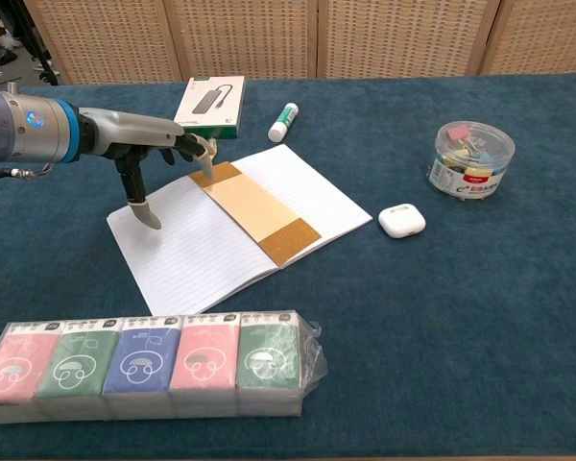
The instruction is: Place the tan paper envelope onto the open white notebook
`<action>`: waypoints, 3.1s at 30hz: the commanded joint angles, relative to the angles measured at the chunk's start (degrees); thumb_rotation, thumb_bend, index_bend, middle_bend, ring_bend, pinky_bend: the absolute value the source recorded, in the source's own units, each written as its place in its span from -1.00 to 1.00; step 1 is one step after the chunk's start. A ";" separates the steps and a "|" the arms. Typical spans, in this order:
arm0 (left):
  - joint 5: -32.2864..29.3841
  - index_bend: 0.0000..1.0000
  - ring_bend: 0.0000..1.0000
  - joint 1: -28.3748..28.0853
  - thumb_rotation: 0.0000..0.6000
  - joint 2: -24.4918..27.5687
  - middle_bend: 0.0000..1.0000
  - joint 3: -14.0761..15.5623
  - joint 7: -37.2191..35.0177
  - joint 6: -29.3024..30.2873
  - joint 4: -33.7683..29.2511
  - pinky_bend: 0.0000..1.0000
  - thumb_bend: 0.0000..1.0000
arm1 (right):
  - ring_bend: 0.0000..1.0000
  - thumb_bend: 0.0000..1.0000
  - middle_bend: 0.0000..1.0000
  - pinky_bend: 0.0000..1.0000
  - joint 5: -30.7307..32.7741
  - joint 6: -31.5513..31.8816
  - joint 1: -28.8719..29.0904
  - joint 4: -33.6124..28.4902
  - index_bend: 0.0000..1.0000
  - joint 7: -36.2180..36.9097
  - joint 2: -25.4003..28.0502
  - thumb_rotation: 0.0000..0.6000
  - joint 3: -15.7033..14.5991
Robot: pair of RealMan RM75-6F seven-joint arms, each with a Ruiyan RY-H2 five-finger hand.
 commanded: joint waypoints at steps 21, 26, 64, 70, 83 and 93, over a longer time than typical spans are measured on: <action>-7.16 -0.49 -0.77 -3.86 1.00 -2.64 -0.88 2.33 3.61 -0.70 3.51 -0.66 -0.76 | -1.00 -1.00 -1.00 -1.00 0.43 -0.32 0.02 0.27 -1.00 0.23 0.01 1.00 0.13; -7.70 -0.49 -0.77 -4.15 1.00 -2.92 -0.88 2.51 3.76 -0.32 3.86 -0.66 -0.76 | -1.00 -1.00 -1.00 -1.00 0.41 -0.31 0.02 0.26 -1.00 0.22 0.01 1.00 0.12; -9.36 -0.48 -0.77 -7.21 1.00 -3.51 -0.88 4.50 6.56 0.48 2.13 -0.66 -0.76 | -1.00 -1.00 -1.00 -1.00 0.68 -0.19 -0.13 0.16 -1.00 0.52 0.24 1.00 0.31; -8.01 -0.48 -0.77 -6.06 1.00 -1.44 -0.88 2.72 4.17 2.56 -0.23 -0.66 -0.77 | -1.00 -1.00 -1.00 -1.00 0.73 -0.27 -0.15 0.32 -1.00 0.76 0.26 1.00 0.31; 6.64 -0.79 -0.97 2.39 1.00 11.38 -1.00 -1.40 -5.47 13.70 -12.69 -0.66 -0.89 | -1.00 -1.00 -1.00 -1.00 -0.18 0.36 -0.23 -0.52 -1.00 0.44 0.39 1.00 0.03; 15.72 -1.00 -1.00 17.72 1.00 14.06 -1.00 1.76 -10.36 35.77 -14.85 -0.95 -1.00 | -1.00 -1.00 -1.00 -1.00 -1.43 1.69 -0.63 -0.87 -1.00 1.86 0.73 1.00 -0.08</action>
